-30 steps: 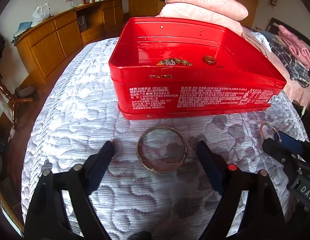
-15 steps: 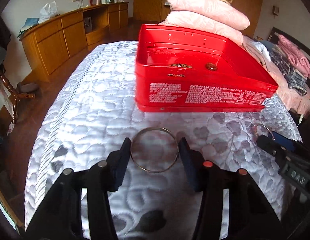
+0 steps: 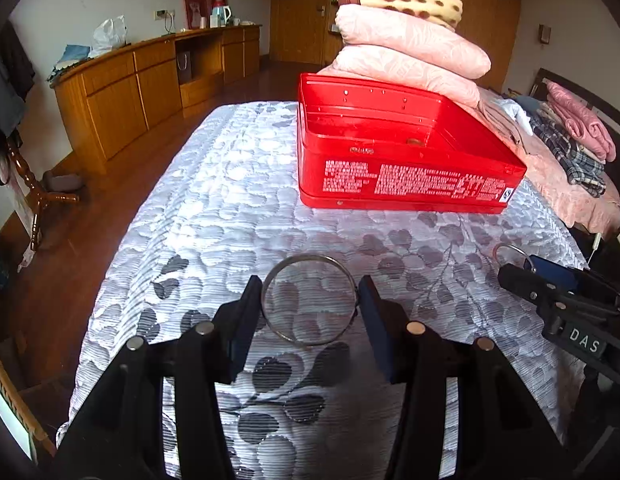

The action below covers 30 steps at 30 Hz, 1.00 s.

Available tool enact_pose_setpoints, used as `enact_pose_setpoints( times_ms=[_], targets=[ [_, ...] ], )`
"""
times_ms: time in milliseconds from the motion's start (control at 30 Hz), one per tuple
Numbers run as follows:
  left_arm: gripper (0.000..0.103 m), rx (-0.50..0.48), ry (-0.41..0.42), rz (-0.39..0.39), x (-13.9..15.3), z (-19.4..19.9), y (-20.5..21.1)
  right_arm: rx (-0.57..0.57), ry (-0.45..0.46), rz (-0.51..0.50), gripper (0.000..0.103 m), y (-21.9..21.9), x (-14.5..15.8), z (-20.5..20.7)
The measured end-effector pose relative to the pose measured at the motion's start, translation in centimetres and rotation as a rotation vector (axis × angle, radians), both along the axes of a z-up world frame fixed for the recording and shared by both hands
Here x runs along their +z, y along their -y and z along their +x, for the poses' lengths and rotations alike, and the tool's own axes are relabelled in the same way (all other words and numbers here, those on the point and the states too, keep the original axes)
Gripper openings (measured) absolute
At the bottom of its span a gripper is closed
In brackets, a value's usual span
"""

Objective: Organize jewelry
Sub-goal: 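Lower the ring and bangle into the red tin while both tools open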

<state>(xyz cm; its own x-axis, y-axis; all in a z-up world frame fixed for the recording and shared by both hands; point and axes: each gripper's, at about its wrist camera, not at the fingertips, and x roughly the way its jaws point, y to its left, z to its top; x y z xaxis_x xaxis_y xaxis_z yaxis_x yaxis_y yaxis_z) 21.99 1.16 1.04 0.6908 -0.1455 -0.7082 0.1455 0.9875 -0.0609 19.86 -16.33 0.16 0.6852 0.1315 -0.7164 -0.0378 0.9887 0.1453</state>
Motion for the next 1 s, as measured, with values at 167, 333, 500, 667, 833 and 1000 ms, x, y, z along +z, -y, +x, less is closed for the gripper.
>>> enact_pose_setpoints(
  times_ms=[167, 333, 500, 667, 833, 1000],
  targets=[
    [0.048, -0.005, 0.029, -0.010, 1.1, 0.2, 0.3, -0.002, 0.041, -0.010, 0.047, 0.0, 1.8, -0.2],
    [0.048, -0.009, 0.074, -0.021, 2.9, 0.7, 0.7, -0.009, 0.091, -0.022, 0.047, 0.4, 3.7, 0.1],
    [0.048, -0.015, 0.125, -0.024, 4.8, 1.3, 1.4, -0.014, 0.133, -0.026, 0.047, 1.1, 5.4, 1.0],
    [0.048, -0.024, 0.162, -0.028, 6.2, 2.5, 2.2, -0.019, 0.159, -0.024, 0.047, 1.7, 6.4, 2.6],
    [0.048, -0.029, 0.197, -0.022, 7.3, 4.4, 3.2, -0.030, 0.174, -0.010, 0.047, 2.5, 7.1, 4.5],
    [0.048, -0.033, 0.214, -0.029, 8.0, 6.8, 4.2, -0.038, 0.182, -0.014, 0.047, 2.8, 7.8, 6.7]
  ],
)
